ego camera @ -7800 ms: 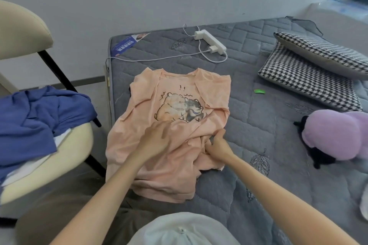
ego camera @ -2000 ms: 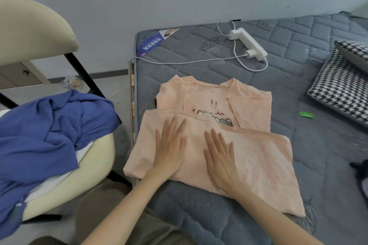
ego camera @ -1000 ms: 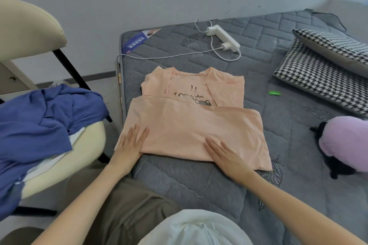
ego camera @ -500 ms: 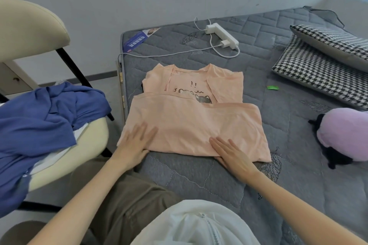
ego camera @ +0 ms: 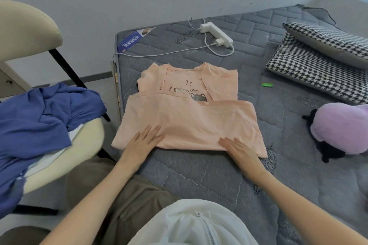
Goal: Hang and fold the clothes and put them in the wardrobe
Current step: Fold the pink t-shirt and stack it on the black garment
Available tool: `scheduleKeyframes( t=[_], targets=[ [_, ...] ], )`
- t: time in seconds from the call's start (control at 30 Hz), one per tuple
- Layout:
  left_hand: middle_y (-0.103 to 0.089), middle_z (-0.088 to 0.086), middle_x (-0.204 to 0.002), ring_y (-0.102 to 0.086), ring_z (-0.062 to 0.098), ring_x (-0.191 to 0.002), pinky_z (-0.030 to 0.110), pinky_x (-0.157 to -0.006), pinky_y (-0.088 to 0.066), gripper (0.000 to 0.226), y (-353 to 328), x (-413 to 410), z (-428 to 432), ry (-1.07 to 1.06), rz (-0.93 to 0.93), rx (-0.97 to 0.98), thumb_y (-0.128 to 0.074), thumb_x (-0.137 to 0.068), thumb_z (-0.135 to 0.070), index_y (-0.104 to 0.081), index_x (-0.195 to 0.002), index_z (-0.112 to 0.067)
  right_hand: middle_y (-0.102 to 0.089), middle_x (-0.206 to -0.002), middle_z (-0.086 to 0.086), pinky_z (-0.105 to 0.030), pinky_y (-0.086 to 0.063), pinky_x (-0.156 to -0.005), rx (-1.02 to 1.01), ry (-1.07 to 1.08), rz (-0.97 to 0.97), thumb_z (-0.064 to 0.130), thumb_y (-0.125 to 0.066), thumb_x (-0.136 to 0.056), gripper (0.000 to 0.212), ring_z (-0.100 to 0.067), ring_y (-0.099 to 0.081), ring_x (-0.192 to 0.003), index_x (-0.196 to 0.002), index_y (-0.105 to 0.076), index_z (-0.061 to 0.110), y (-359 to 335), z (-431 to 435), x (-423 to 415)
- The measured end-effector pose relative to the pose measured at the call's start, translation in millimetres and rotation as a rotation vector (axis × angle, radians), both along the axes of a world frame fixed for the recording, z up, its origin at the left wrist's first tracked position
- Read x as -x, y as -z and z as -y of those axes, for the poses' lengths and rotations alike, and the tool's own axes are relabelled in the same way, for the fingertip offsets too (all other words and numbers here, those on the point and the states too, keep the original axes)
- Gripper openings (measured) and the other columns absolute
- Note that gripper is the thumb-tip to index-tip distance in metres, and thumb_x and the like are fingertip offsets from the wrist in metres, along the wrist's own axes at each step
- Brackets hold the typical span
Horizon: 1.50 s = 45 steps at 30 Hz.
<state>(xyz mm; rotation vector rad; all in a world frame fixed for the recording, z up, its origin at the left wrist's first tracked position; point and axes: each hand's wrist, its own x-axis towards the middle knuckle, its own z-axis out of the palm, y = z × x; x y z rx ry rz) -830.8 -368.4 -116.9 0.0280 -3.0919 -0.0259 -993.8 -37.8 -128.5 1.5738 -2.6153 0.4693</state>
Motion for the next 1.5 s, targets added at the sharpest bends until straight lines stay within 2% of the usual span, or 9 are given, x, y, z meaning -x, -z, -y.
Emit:
scheduleKeyframes(
  t=[0.13, 0.27, 0.47, 0.63, 0.73, 0.83, 0.97, 1.23, 1.5],
  targets=[
    [-0.046, 0.007, -0.143, -0.04, 0.027, -0.134, 0.044, -0.107, -0.037, 0.05, 4.9, -3.7, 1.0, -0.095, -0.144, -0.267, -0.049, -0.088, 0.005, -0.05, -0.135, -0.011, -0.065, -0.118, -0.006, -0.029, -0.041, -0.098, 0.162, 0.058, -0.024, 0.023, -0.038, -0.097, 0.031, -0.023, -0.061, -0.109, -0.12, -0.056, 0.013, -6.1, 1.4, 2.2],
    [-0.068, 0.015, -0.108, -0.065, 0.033, -0.098, 0.042, -0.087, -0.049, 0.035, -10.0, -4.7, -0.2, -0.262, -0.337, -0.273, -0.039, -0.088, -0.011, -0.065, -0.11, -0.003, -0.067, -0.105, -0.006, -0.028, -0.043, -0.083, 0.325, 0.134, -0.14, 0.016, -0.045, -0.093, 0.025, -0.022, -0.06, -0.097, -0.113, -0.058, 0.01, -6.5, 7.3, 5.3],
    [-0.057, 0.009, -0.082, -0.048, 0.029, -0.078, 0.042, -0.069, -0.04, 0.021, -36.1, 33.3, -21.7, -0.593, -0.543, -0.494, -0.038, -0.099, -0.011, -0.053, -0.086, -0.007, -0.063, -0.076, -0.003, -0.028, -0.033, -0.055, 0.479, 0.292, -0.272, 0.027, -0.027, -0.104, 0.027, -0.022, -0.057, -0.063, -0.102, -0.051, 0.015, -26.5, 33.3, 13.8],
    [-0.061, 0.014, -0.086, -0.056, 0.032, -0.074, 0.04, -0.062, -0.045, 0.013, -62.7, 55.3, -0.2, -0.353, -0.609, -0.189, -0.052, -0.091, -0.005, -0.059, -0.101, -0.004, -0.061, -0.065, -0.003, -0.021, -0.024, -0.044, 0.478, 0.318, -0.411, 0.019, -0.039, -0.097, 0.016, -0.019, -0.052, -0.048, -0.102, -0.053, 0.015, -45.0, 40.6, 41.4],
    [-0.056, 0.014, -0.08, -0.055, 0.031, -0.063, 0.033, -0.051, -0.043, 0.042, -75.7, 73.1, 29.5, -0.192, -0.524, 0.025, -0.074, -0.069, 0.008, -0.056, -0.105, -0.005, -0.066, -0.073, -0.005, -0.022, -0.033, -0.039, 0.369, 0.29, -0.469, 0.011, -0.048, -0.079, 0.028, -0.024, -0.058, -0.049, -0.106, -0.051, 0.017, -54.6, 42.0, 70.1],
    [-0.056, 0.013, -0.078, -0.055, 0.03, -0.062, 0.034, -0.049, -0.044, 0.045, -91.5, 98.5, 45.8, -0.149, -0.459, 0.077, -0.077, -0.064, 0.006, -0.058, -0.102, -0.007, -0.064, -0.08, -0.004, -0.029, -0.041, -0.043, 0.234, 0.286, -0.422, 0.004, -0.063, -0.062, 0.053, -0.026, -0.061, -0.059, -0.11, -0.047, 0.018, -68.7, 49.9, 99.2],
    [-0.058, 0.007, -0.078, -0.056, 0.026, -0.064, 0.034, -0.048, -0.043, 0.011, -107.7, 136.4, 62.1, -0.216, -0.421, 0.045, -0.067, -0.086, -0.016, -0.058, -0.088, -0.01, -0.056, -0.069, -0.002, -0.026, -0.031, -0.041, 0.185, 0.352, -0.459, 0.009, -0.054, -0.076, 0.032, -0.024, -0.054, -0.049, -0.106, -0.046, 0.018, -91.4, 70.9, 130.6],
    [-0.057, 0.005, -0.069, -0.056, 0.025, -0.057, 0.025, -0.045, -0.027, 0.031, -120.4, 216.1, 110.3, -0.195, -0.287, 0.174, -0.081, -0.062, -0.004, -0.062, -0.085, -0.01, -0.052, -0.069, 0.0, -0.03, -0.031, -0.046, -0.113, 0.416, -0.351, 0.004, -0.071, -0.071, 0.03, -0.023, -0.055, -0.053, -0.095, -0.059, 0.017, -113.6, 120.2, 204.6],
    [-0.064, 0.008, -0.101, -0.06, 0.031, -0.095, 0.038, -0.095, -0.025, 0.029, -112.8, 286.1, 125.6, -0.35, -0.411, 0.021, -0.059, -0.079, 0.006, -0.064, -0.099, -0.015, -0.055, -0.089, -0.008, -0.038, -0.034, -0.079, -0.159, 0.605, -0.389, -0.002, -0.057, -0.074, 0.028, -0.03, -0.05, -0.085, -0.094, -0.055, 0.016, -104.5, 170.5, 266.2]
  ],
)
